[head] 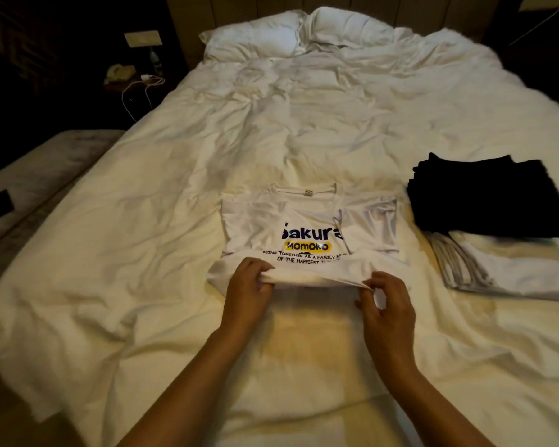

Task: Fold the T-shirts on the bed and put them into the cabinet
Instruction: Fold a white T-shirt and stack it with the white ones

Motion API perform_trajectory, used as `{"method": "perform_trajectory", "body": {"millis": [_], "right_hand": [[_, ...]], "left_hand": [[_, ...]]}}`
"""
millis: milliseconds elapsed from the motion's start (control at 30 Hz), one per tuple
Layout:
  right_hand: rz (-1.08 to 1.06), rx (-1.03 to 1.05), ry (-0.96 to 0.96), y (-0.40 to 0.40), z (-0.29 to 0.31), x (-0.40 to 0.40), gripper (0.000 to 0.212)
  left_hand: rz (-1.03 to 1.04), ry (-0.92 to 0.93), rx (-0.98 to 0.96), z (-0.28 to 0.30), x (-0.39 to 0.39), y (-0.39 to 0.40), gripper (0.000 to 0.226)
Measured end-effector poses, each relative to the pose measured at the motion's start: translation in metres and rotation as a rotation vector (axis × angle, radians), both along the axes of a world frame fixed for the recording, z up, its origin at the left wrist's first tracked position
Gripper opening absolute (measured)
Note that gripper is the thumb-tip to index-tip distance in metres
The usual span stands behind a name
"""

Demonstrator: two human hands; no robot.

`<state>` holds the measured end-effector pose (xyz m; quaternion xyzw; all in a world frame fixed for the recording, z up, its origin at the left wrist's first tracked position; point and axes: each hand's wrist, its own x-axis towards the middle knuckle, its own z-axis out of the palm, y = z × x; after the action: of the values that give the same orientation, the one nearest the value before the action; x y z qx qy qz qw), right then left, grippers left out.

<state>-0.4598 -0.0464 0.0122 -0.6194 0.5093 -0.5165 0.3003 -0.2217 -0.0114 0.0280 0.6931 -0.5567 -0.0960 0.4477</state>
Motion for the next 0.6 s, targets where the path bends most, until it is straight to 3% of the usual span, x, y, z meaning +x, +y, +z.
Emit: {"method": "perform_trajectory", "body": {"millis": [167, 267, 367, 467, 500, 600], "right_hand": [[-0.116, 0.162, -0.308, 0.053, 0.018, -0.002, 0.020], [-0.149, 0.159, -0.389, 0.072, 0.023, -0.005, 0.019], [-0.219, 0.090, -0.392, 0.087, 0.034, -0.010, 0.015], [-0.229, -0.009, -0.352, 0.099, 0.042, -0.017, 0.011], [-0.213, -0.056, -0.301, 0.101, 0.042, -0.021, 0.005], [-0.158, -0.291, -0.051, 0.101, 0.043, -0.035, 0.020]], "left_hand": [[0.170, 0.012, -0.025, 0.000, -0.007, 0.053, 0.032], [0.233, 0.036, -0.023, 0.000, -0.006, 0.080, 0.036], [0.215, 0.062, -0.064, 0.011, -0.008, 0.106, 0.032], [0.161, -0.025, -0.127, 0.027, -0.007, 0.124, 0.023], [0.156, -0.069, -0.160, 0.032, -0.005, 0.128, 0.020], [0.165, -0.185, -0.257, 0.043, 0.005, 0.135, 0.019]]}}
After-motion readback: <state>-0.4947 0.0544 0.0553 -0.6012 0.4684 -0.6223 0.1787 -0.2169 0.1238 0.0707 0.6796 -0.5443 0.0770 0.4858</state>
